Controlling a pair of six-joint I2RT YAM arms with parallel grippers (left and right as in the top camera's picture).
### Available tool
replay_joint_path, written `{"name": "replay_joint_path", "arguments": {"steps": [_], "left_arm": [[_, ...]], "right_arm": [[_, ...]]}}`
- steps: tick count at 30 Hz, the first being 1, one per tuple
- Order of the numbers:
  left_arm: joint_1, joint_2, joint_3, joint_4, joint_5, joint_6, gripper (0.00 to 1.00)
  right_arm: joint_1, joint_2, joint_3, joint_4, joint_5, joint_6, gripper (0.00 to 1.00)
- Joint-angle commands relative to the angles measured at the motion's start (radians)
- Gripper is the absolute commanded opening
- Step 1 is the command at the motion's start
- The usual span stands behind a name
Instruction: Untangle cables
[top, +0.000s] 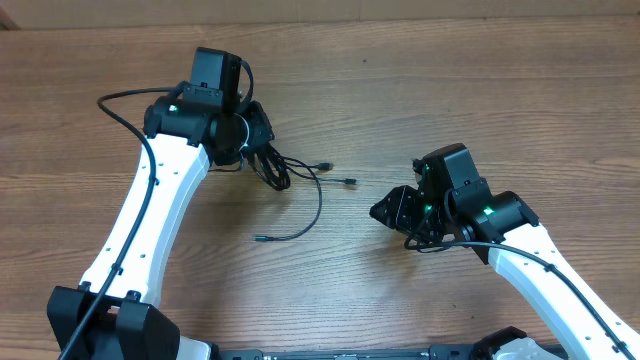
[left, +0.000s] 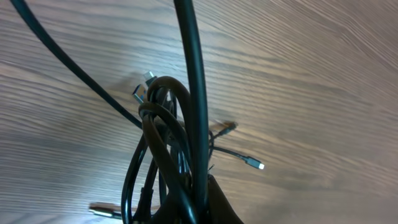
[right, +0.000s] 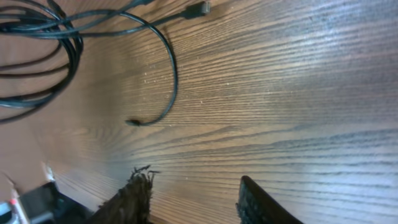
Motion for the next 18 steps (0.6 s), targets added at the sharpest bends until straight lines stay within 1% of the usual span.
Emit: {"name": "replay_joint_path", "arguments": {"steps": [1, 3, 4, 6, 8, 9, 12, 15, 18], "left_arm": [[-0.007, -0.005, 0.024, 0.005, 0.107, -0.023, 0.04], [-0.007, -0.005, 0.024, 0.016, 0.152, -0.071, 0.04], [-0.007, -0.005, 0.024, 0.021, 0.179, -0.114, 0.04], [-0.007, -0.005, 0.024, 0.024, 0.204, -0.171, 0.04], [-0.007, -0.005, 0.024, 0.023, 0.226, -0.229, 0.04], [-0.008, -0.005, 0.024, 0.023, 0.248, -0.277, 0.04], [-0.008, -0.005, 0.024, 0.014, 0.303, -0.371, 0.04], [-0.008, -0.005, 0.024, 0.008, 0.318, -0.399, 0.04], [-0.008, -0.005, 0.024, 0.009, 0.381, -0.399, 0.04]], "right_arm": [[0.006, -0.006, 0.002, 0.005, 0.0, 0.163, 0.48], [0.006, -0.006, 0.002, 0.005, -0.012, 0.255, 0.48], [0.007, -0.006, 0.002, 0.008, -0.023, 0.326, 0.48], [0.019, -0.006, 0.002, 0.025, -0.034, 0.399, 0.47], [0.037, -0.006, 0.002, 0.062, -0.05, 0.444, 0.46], [0.053, -0.006, 0.002, 0.096, -0.06, 0.459, 0.46], [0.1, -0.006, 0.002, 0.187, -0.064, 0.468, 0.46], [0.151, -0.006, 0.002, 0.275, -0.063, 0.476, 0.47], [0.199, -0.005, 0.002, 0.318, -0.024, 0.558, 0.47]]}}
